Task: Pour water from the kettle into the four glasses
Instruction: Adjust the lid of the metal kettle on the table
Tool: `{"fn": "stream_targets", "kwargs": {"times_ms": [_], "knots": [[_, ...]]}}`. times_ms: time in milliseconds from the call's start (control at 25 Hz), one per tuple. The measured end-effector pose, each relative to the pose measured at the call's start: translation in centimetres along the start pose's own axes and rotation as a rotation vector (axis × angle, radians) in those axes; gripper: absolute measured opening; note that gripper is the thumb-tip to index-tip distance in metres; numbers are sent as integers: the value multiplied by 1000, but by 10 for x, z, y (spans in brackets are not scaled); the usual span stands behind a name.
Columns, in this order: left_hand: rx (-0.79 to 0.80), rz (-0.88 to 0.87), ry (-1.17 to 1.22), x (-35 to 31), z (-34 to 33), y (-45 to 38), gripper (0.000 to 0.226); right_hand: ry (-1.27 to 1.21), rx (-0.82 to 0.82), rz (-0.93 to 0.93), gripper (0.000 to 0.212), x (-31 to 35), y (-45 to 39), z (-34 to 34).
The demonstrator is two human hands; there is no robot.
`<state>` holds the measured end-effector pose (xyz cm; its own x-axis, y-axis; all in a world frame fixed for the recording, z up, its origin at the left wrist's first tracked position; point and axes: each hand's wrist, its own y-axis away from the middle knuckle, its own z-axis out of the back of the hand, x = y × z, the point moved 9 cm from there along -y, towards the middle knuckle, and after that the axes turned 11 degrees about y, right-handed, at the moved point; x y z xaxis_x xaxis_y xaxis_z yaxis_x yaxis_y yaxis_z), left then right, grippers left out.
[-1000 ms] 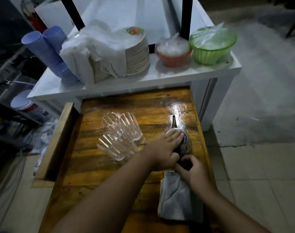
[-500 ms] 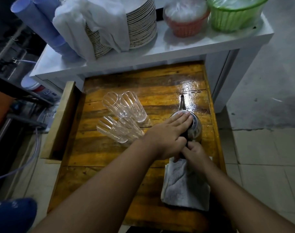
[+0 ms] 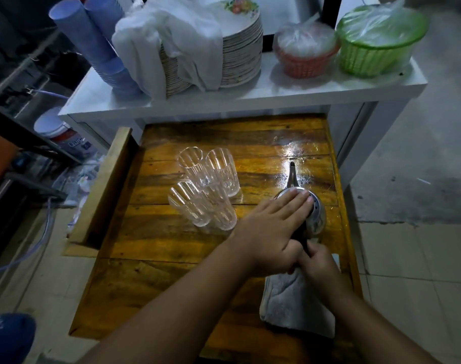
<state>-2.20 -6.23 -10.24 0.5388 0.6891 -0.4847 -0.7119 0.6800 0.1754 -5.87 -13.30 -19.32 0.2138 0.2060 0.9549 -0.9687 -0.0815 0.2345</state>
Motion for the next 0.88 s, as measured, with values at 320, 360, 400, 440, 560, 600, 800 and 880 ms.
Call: {"fn": "stream_targets", "kwargs": {"times_ms": [320, 360, 400, 440, 560, 600, 800, 880], "knots": [[-174, -82, 125, -7, 59, 108, 70, -130, 38, -13, 92, 66, 62, -62], [-179, -83, 147, -3, 66, 122, 69, -128, 43, -30, 91, 73, 68, -73], [-183, -83, 165, 2, 72, 137, 68, -131, 45, -55, 90, 79, 73, -86], [-189, -83, 180, 8, 77, 150, 68, -132, 56, -75, 89, 84, 76, -99], [-186, -63, 220, 36, 84, 181, 69, -124, 106, -130, 77, 96, 80, -141], [-185, -52, 233, 48, 85, 187, 69, -111, 122, -145, 70, 98, 79, -153], [-167, -20, 304, 91, 86, 206, 68, -66, 138, -231, 70, 105, 70, -194], [-166, -8, 347, 102, 87, 208, 67, -30, 131, -237, 74, 107, 67, -202]]}}
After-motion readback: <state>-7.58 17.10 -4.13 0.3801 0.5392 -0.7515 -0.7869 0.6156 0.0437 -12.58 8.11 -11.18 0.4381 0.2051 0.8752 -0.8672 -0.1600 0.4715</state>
